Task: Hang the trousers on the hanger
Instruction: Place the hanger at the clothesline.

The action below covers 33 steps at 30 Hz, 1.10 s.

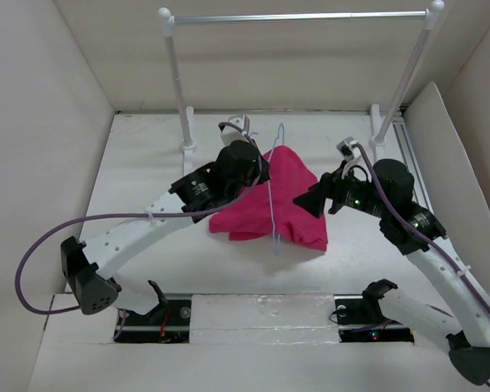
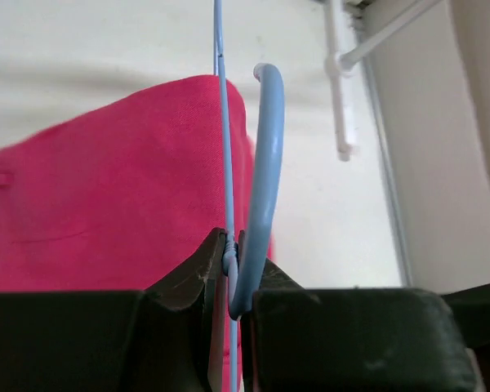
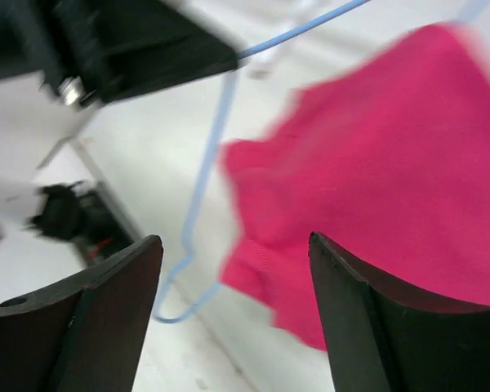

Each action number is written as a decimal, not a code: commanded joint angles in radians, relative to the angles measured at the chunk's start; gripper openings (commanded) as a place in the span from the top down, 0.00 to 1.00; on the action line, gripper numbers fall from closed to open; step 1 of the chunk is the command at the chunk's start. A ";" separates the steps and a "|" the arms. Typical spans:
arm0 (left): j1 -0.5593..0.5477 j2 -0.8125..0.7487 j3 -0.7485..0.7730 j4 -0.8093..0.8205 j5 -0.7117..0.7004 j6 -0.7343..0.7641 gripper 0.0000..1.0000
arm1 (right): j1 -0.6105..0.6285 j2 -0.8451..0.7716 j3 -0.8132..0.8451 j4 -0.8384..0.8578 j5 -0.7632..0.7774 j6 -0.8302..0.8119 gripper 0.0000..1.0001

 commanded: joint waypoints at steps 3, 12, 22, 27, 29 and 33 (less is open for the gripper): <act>-0.006 -0.029 0.254 -0.001 0.028 0.051 1.00 | 0.231 0.087 0.107 0.154 0.079 0.180 0.18; -0.006 0.017 0.436 -0.060 0.059 0.109 1.00 | 0.359 0.184 0.130 0.257 0.188 0.260 0.30; -0.006 0.023 0.439 -0.047 0.077 0.106 1.00 | 0.378 0.238 0.079 0.403 0.179 0.323 0.66; -0.006 0.031 0.444 -0.040 0.076 0.107 1.00 | 0.387 0.272 0.083 0.404 0.185 0.331 0.99; -0.006 0.034 0.447 -0.039 0.076 0.109 1.00 | 0.387 0.270 0.070 0.467 0.178 0.351 1.00; 0.006 0.031 0.470 -0.011 0.106 0.140 0.97 | 0.356 0.249 0.092 0.533 0.149 0.395 1.00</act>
